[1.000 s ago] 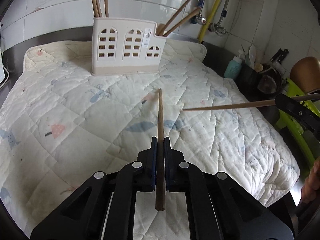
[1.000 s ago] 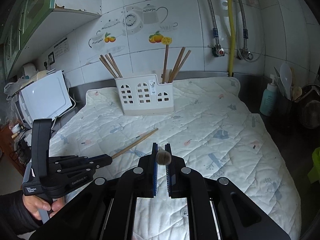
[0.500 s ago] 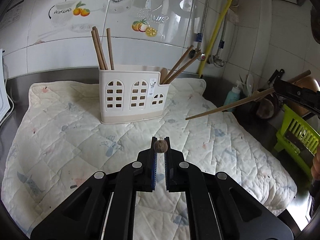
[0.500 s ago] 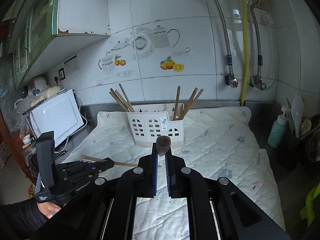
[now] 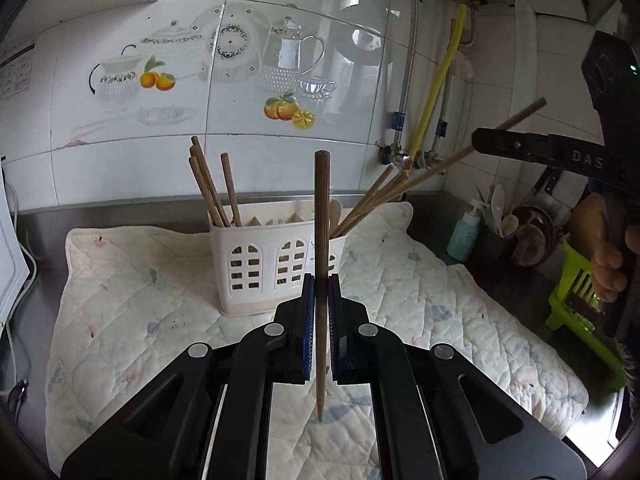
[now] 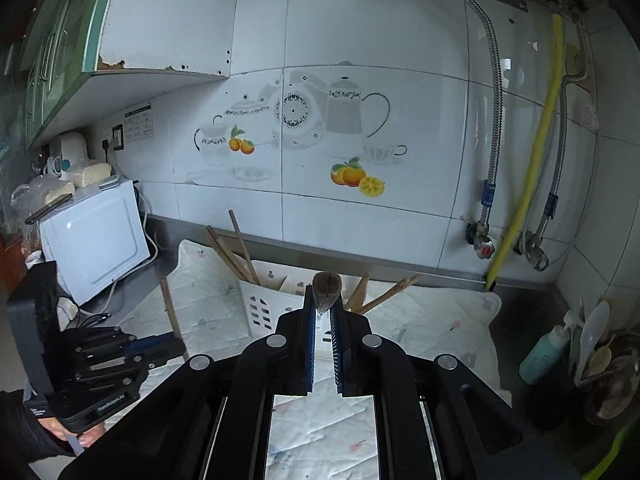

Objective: Organize utensils
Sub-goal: 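Lift both held chopsticks and carry them above the white holder, then lower the chopsticks into the holder and open both grippers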

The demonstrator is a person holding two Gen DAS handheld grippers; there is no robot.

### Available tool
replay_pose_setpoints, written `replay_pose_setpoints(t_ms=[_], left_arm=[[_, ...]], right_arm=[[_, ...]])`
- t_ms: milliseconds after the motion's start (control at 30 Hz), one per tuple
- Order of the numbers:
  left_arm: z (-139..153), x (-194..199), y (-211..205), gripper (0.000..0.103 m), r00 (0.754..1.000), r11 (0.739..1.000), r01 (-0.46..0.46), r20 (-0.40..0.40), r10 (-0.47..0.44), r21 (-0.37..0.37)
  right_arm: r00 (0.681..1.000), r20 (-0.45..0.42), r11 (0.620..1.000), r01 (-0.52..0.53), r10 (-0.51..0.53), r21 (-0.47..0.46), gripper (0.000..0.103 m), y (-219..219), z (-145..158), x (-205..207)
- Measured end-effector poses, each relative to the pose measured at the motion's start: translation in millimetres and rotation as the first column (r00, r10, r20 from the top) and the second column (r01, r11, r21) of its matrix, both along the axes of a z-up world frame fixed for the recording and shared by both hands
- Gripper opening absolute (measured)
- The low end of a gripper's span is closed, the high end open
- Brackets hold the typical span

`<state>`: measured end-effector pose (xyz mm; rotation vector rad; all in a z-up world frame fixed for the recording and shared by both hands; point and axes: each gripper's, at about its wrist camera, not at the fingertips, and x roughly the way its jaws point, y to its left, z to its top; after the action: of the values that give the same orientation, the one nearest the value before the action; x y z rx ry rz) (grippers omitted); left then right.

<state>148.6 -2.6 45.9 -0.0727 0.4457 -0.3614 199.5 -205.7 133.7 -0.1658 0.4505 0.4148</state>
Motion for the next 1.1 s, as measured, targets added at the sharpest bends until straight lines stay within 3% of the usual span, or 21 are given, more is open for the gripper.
replay_pose_setpoints(t_ms=[333, 500, 667, 900, 1100], left_arm=[[54, 25, 7, 0.005, 0.994, 1.0, -0.02, 0.11, 0.021, -0.01], [91, 47, -1, 0.005, 0.979, 0.999, -0.046, 0.2, 0.043, 0.008], [118, 75, -7, 0.005, 0.957, 0.994, -0.103, 0.277, 0.091, 0.03], [124, 115, -7, 0.005, 0.943, 0.984, -0.175, 0.295, 0.156, 0.04], [101, 144, -7, 0.005, 0.956, 0.98, -0.194, 0.233, 0.178, 0.047]], right_arm=[[0.994, -0.102, 0.99, 0.021, -0.035, -0.139, 0.007, 31, -20, 78], [0.989, -0.147, 0.989, 0.016, -0.037, -0.146, 0.007, 36, -43, 101], [0.993, -0.113, 0.988, 0.02, -0.038, -0.151, 0.018, 35, -46, 103], [0.997, -0.071, 0.992, 0.005, -0.014, -0.124, 0.029, 25, -38, 94], [0.999, -0.054, 0.992, -0.012, 0.006, -0.123, 0.032, 20, -38, 83]])
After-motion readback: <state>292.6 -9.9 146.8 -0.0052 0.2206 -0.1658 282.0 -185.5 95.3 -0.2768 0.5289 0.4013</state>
